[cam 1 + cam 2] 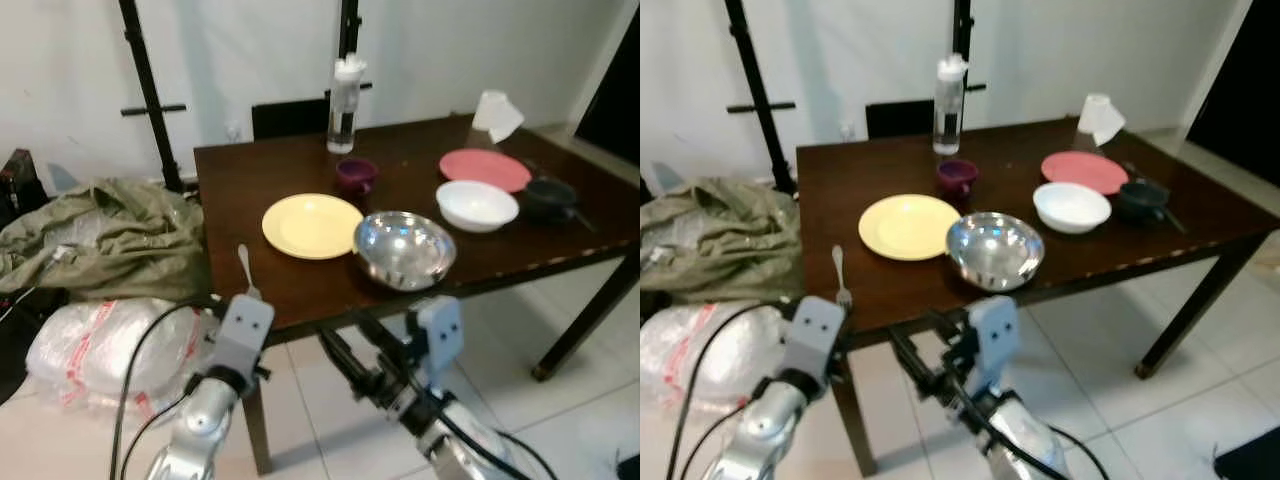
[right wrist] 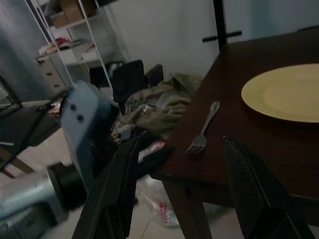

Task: Setting the table

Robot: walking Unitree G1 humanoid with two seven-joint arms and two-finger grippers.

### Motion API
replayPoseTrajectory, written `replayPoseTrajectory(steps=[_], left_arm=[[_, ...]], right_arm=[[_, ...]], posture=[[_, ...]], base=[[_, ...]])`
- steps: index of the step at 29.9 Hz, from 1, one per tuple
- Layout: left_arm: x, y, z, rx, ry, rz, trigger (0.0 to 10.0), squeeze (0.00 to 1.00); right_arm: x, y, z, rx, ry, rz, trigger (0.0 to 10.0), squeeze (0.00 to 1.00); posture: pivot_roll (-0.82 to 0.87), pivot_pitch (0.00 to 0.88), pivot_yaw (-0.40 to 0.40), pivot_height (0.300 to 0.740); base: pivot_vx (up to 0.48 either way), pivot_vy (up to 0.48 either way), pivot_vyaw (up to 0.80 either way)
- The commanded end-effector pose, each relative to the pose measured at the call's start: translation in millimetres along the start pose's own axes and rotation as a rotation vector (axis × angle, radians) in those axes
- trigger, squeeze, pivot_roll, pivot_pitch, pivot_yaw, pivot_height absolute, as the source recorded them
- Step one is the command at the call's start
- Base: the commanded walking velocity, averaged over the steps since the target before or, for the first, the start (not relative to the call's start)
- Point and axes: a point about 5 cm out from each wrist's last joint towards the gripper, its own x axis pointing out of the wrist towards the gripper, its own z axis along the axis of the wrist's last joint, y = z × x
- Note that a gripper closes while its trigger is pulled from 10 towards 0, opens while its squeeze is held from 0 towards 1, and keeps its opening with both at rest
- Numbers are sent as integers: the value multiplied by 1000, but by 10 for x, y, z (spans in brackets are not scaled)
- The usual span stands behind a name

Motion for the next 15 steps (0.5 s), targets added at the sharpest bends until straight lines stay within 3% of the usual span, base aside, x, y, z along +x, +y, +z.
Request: replayPoseTrajectory(steps=[1,9,11,15], left_arm=[[-3,-9,3,-6,0,4,10000,0],[134,39,141,-46,4,8,10000,0],[291,43,212,-63,31,42,10000,0],[439,23,184,-75,115,57,10000,0]], right_arm=[[14,-56,17,-7,3,-33,10000,0],[46,-114,98,-38,-16,-72,10000,0],[39,-136,167,-53,-32,-95,10000,0],[8,-218,232,-68,-48,-141,10000,0]], posture=[[-74,73,90,740],[-74,69,92,740],[-79,75,92,740],[-73,88,87,740]], base=[[0,0,0],[0,0,0],[0,0,0],[0,0,0]])
